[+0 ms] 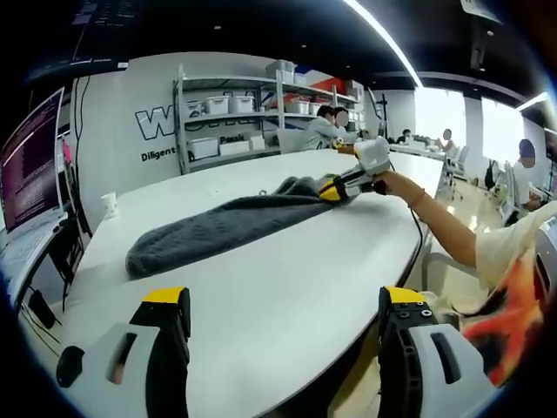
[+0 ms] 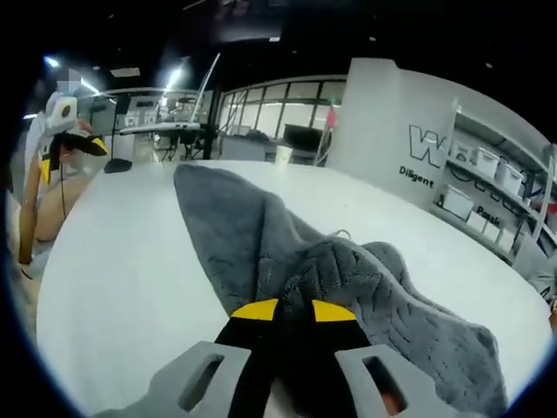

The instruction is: Open the folded towel by lifting each exposed corner and separating the folded layers until the towel lies flat within the target outline without major curled edges

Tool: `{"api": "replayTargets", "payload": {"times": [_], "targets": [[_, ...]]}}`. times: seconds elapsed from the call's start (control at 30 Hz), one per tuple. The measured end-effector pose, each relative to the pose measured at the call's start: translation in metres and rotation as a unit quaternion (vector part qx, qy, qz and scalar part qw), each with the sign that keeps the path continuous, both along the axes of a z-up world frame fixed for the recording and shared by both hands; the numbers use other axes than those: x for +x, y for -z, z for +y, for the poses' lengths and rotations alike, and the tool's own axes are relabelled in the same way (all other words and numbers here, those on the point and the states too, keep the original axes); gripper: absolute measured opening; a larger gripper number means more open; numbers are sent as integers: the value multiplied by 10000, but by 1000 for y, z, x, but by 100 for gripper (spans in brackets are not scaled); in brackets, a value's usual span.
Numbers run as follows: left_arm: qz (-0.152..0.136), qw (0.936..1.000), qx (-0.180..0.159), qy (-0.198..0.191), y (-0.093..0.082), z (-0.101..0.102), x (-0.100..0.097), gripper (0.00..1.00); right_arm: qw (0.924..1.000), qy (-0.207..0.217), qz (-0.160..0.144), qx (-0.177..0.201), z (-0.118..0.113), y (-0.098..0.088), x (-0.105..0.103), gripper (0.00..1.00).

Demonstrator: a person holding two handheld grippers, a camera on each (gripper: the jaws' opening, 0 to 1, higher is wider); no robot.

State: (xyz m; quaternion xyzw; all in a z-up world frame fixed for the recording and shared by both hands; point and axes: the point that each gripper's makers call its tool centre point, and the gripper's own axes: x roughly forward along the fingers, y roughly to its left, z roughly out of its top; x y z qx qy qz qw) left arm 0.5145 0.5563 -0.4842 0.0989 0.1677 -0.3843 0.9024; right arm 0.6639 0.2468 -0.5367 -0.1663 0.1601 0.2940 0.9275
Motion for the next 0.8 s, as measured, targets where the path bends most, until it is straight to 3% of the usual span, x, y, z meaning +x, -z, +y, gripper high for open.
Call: {"api": "replayTargets", "payload": {"times": [0.37,0.63,0.8], "targets": [[-6,10000,8,6,-1,0,0,88,9996,158,-227,83,-7,-11,3,36],[10,10000,60,58,1,-1,-2,88,9983,201,-477,263,-9,-25,6,43],[-73,9999,-28,109,-2,-4,-2,90,9950,542,-788,274,-20,-35,13,43]]}}
